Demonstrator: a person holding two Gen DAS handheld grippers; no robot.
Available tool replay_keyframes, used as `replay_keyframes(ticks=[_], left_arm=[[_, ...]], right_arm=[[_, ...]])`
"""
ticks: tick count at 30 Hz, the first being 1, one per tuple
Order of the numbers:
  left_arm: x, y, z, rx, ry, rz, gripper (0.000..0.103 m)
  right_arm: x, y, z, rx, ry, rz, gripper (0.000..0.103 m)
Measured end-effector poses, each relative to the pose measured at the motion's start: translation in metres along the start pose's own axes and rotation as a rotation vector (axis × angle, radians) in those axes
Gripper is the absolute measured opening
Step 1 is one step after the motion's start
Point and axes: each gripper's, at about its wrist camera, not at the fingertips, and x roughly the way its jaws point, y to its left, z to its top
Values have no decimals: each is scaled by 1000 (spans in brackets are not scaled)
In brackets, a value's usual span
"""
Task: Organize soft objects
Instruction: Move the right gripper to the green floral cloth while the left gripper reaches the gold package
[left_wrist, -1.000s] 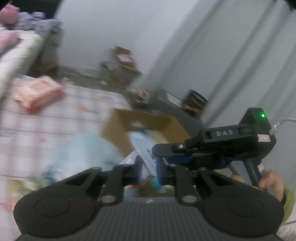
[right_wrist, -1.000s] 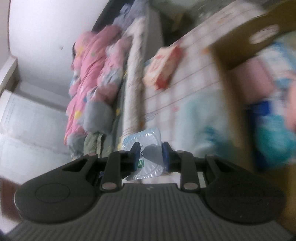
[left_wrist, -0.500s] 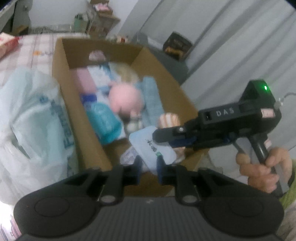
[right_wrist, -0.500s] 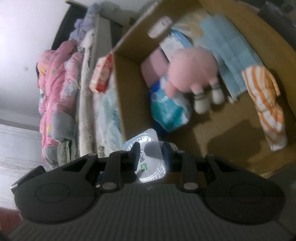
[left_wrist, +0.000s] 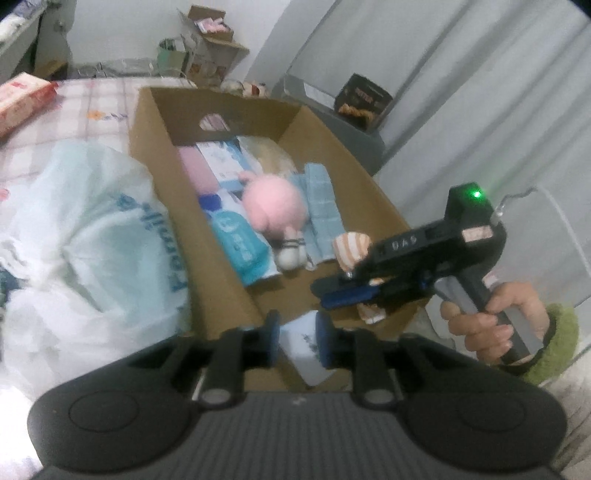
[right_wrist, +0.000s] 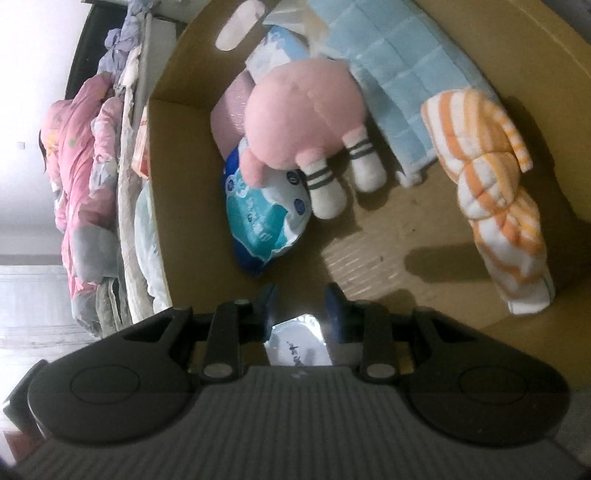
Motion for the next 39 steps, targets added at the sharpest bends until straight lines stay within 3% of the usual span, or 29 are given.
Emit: replay_keyframes(ticks=[8,11,19,24,26,30,34,39], left_arm=[[-43,27,-10,-8,-70,82,25],[-56,37,-15,-23,-98,106,25],[-77,65,-32,-81,-135,153,26],[-94,85,-41,-103,-176,210,37],[-102,92,-45,-104,-191,241,47],[-115,106,-53,-90,-212,319,53],[-121,114,-60,-50,-219,407,57],[-118,124,-72,-10,-198,456,63]], right_arm=[[32,11,-6,-80,132,-49,41],[37,14,-8,-87,131,-32,43],[45,13,-21,-75,58,27,43],[45,14,-20,-31,29,85,43],[41,17,-18,-21,18,87,44],[12,39,-18,-107,-112,29,49],[-11,67,-22,-172,-203,43,50],[-10,120,-33,-303,-211,86,51]])
